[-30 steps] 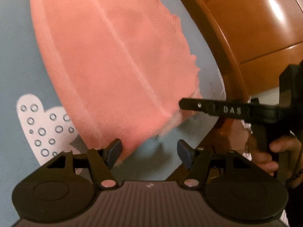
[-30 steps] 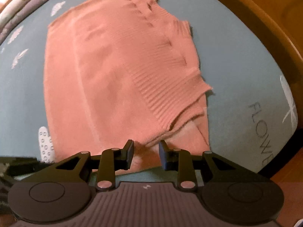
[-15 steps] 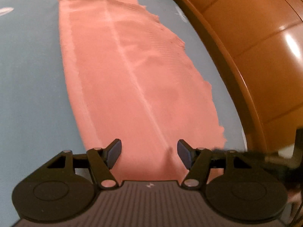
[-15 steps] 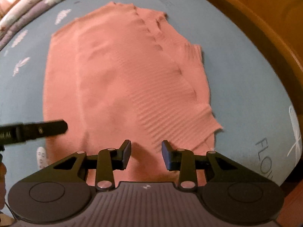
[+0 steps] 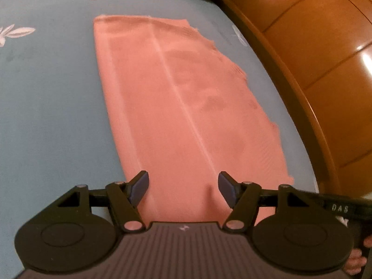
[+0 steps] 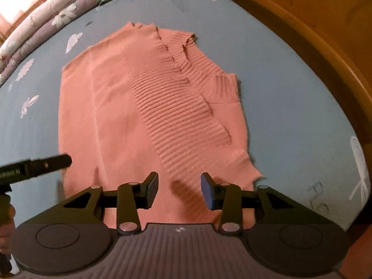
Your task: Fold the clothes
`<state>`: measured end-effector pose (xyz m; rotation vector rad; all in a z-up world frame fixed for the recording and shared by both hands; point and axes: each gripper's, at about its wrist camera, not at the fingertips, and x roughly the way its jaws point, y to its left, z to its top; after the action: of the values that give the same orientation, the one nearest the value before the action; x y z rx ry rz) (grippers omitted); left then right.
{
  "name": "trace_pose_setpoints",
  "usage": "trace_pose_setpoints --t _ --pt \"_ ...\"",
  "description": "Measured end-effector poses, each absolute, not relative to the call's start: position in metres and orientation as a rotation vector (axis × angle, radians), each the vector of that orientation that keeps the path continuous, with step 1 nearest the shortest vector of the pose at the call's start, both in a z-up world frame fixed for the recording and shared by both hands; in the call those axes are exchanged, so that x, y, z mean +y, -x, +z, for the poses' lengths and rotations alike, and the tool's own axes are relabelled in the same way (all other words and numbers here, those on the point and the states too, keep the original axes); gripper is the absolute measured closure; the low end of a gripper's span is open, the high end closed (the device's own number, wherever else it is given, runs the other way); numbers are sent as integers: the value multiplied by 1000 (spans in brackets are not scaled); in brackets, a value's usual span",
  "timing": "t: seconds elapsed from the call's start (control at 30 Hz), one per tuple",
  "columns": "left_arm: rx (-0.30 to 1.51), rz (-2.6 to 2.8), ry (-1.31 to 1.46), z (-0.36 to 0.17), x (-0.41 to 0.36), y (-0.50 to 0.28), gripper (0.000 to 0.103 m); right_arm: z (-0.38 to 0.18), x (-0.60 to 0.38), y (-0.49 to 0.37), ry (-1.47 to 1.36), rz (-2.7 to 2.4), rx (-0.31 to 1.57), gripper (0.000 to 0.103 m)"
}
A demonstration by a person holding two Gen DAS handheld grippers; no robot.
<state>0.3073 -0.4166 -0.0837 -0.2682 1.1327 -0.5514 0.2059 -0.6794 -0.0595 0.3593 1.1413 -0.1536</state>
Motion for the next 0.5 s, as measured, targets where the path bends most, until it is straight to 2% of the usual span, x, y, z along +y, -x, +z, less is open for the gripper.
trace_pose_setpoints --t 0.23,0.5 --pt "1163 -544 303 -104 -410 -324 37 -65 -678 -210 -344 -187 1183 57" --pt "1071 -583 79 -48 -399 -306 36 -50 -665 -202 -316 -171 1217 57"
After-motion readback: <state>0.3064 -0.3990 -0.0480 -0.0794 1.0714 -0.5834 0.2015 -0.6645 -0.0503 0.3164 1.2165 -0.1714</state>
